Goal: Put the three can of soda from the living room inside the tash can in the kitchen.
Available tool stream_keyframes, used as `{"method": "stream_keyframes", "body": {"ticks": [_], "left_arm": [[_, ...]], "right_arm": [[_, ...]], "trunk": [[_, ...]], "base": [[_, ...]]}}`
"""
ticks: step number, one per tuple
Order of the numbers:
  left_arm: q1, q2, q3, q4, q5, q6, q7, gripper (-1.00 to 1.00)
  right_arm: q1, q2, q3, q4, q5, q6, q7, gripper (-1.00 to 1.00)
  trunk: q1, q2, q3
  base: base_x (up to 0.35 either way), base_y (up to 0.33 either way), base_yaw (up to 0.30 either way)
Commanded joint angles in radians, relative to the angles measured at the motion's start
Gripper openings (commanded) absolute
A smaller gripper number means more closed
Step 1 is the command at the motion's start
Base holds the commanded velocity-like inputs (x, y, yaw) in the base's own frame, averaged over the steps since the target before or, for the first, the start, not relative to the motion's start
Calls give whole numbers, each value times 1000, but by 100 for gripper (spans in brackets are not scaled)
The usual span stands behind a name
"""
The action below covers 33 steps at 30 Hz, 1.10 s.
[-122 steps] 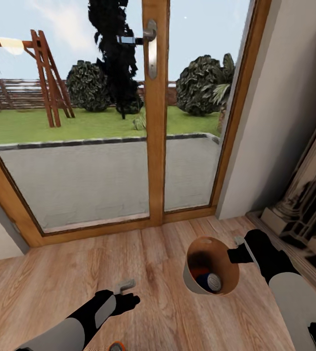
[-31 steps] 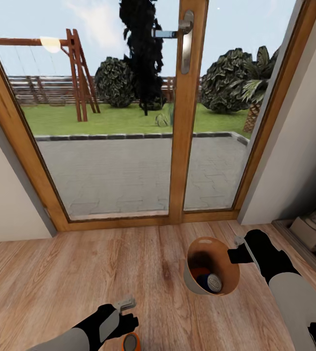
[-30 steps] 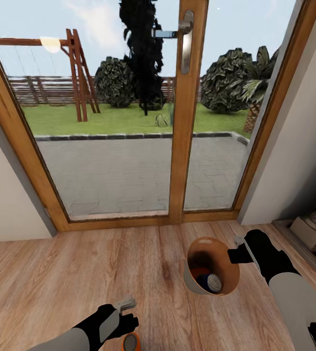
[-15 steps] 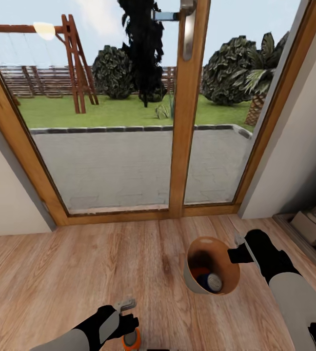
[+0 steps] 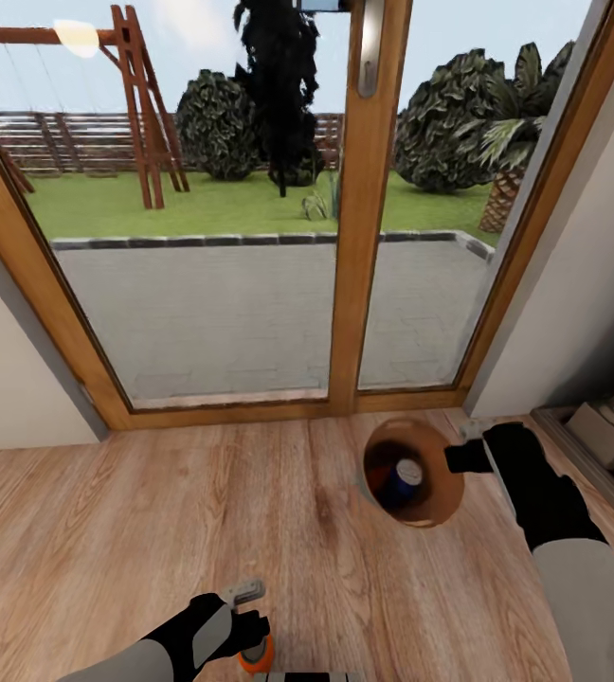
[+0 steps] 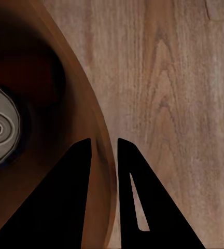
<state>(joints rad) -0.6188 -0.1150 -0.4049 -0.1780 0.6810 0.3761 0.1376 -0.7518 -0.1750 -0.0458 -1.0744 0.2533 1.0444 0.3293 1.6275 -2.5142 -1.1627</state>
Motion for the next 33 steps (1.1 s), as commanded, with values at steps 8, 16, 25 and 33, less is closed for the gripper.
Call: {"method": "stream_keyframes", "body": {"ticks": [8, 16, 25, 33], "left_arm": [[0, -1, -1, -1, 0, -1, -2, 100], [1, -1, -2, -1, 0, -2, -3, 100], [1, -2, -2, -5, 0, -7, -4, 100], [1, -4, -2, -7, 0, -55, -6, 100]], "right_arm": [[26, 1, 2, -56, -22, 3, 4, -100], [31, 2, 3, -62, -22, 3, 4, -100], [32, 2, 7, -64, -21, 3, 4, -100], [35, 2, 8, -91, -21, 3, 4, -100]], "trunk": [[0, 0, 0], [0, 0, 0], [0, 0, 0], [0, 0, 0]], "base": [[0, 0, 0], [0, 0, 0], [0, 0, 0], [0, 0, 0]]}}
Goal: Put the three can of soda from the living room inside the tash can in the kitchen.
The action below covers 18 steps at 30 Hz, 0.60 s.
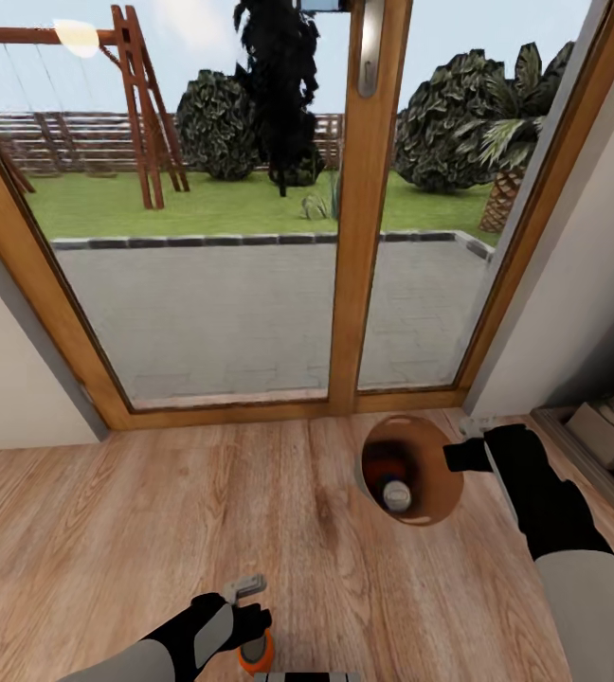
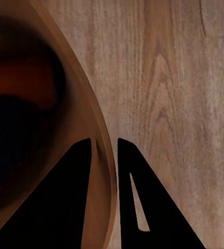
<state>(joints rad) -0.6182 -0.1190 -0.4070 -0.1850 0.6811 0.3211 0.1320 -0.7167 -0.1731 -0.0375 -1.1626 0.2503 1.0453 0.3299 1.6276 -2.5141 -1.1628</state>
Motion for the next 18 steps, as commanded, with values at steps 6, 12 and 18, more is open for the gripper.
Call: {"method": "stream_keyframes", "body": {"ticks": [6, 12, 18], "left_arm": [[0, -2, -1, 0, 0, -6, -6, 100], [0, -5, -1, 1, 0, -6, -9, 100], [0, -8, -1, 1, 0, -6, -9, 100]], "right_arm": [[39, 1, 1, -73, -19, 2, 3, -100], [51, 1, 1, -93, -20, 2, 3, -100], [53, 1, 1, -96, -19, 2, 3, -100]], "trunk": [[2, -1, -19], [3, -2, -31], [3, -2, -31]], "base": [[0, 0, 0], [0, 0, 0], [0, 0, 0]]}}
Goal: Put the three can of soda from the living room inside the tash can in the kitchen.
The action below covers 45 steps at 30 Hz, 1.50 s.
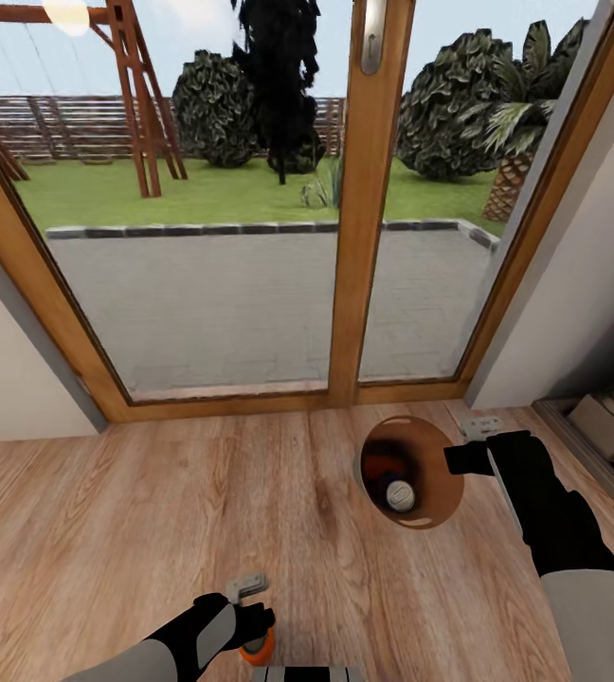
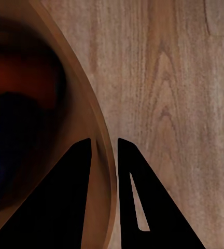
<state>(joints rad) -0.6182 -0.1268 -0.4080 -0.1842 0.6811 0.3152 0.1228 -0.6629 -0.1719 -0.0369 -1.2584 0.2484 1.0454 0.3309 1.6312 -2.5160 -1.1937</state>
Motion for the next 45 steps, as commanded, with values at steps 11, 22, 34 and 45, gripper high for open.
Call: {"method": "stream_keyframes", "body": {"ticks": [11, 22, 34, 45], "left_arm": [[0, -2, -1, -4, 0, -3, -5, 100], [-1, -2, -3, -4, -1, -4, -22, 100], [0, -1, -3, -4, -2, -5, -23, 100], [-1, 3, -3, -4, 1, -29, -23, 100]], "right_arm": [[0, -1, -2, -15, -17, 2, 3, -100], [14, 0, -5, -79, -20, 2, 3, -100], [17, 0, -3, -82, -20, 2, 3, -100], [17, 1, 0, -82, -19, 2, 3, -100]], "trunk": [[2, -1, -15], [2, -1, -19], [5, -3, -42], [6, -3, -54]], "base": [[0, 0, 0], [0, 0, 0], [0, 0, 0], [0, 0, 0]]}}
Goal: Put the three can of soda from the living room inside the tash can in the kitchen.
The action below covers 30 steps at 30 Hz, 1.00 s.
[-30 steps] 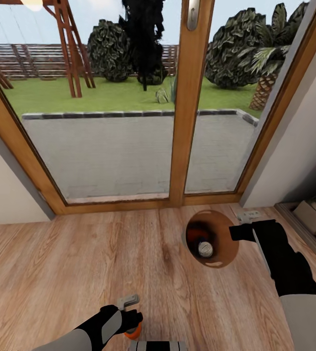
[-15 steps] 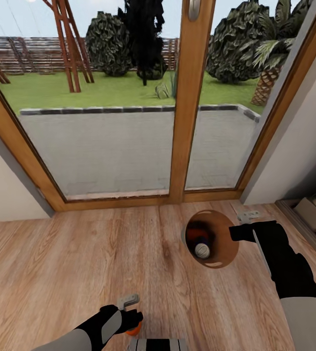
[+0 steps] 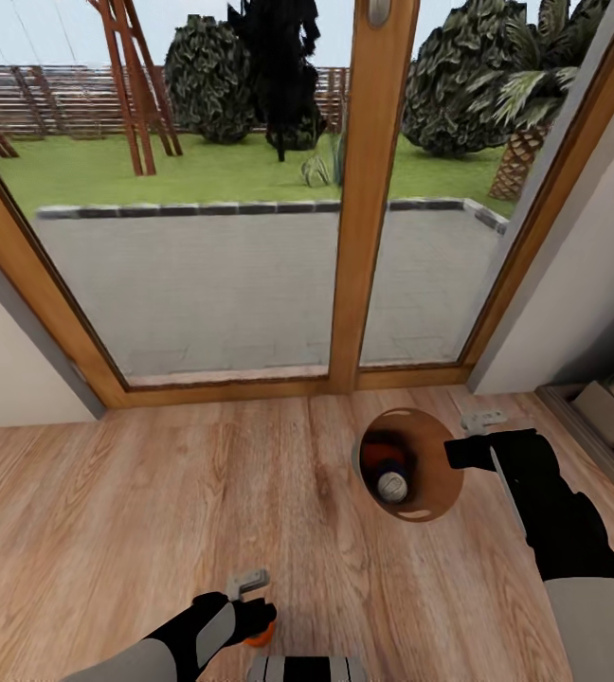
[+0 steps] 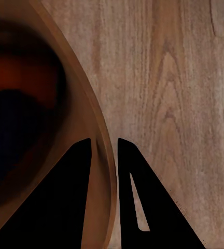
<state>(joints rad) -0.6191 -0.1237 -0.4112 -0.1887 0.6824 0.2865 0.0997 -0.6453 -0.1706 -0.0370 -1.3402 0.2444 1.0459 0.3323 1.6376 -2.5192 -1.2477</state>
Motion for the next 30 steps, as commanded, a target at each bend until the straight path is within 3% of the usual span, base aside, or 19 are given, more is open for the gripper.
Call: {"method": "stream_keyframes", "body": {"ticks": [1, 7, 13, 24, 30], "left_arm": [[0, 0, 0, 0, 0, -2, 0, 100], [-1, 0, 0, -1, 0, -9, 0, 100], [-1, 1, 0, -1, 0, -14, 0, 100], [-1, -2, 0, -3, 1, -20, 0, 100], [-1, -2, 0, -3, -1, -54, 0, 100]], "right_arm": [[-1, 0, 0, 0, -14, 1, 2, -100], [-1, 0, 1, 0, -14, 1, 2, -100], [10, 1, 3, 0, -12, 1, 2, -100], [13, 1, 4, 0, -13, 1, 1, -100], [13, 1, 4, 0, -12, 1, 1, -100]], "trunk": [[0, 0, -4], [1, -1, -8], [3, -2, -31], [3, -2, -31], [3, -2, -31]], "base": [[0, 0, 0], [0, 0, 0], [0, 0, 0], [0, 0, 0], [0, 0, 0]]}}
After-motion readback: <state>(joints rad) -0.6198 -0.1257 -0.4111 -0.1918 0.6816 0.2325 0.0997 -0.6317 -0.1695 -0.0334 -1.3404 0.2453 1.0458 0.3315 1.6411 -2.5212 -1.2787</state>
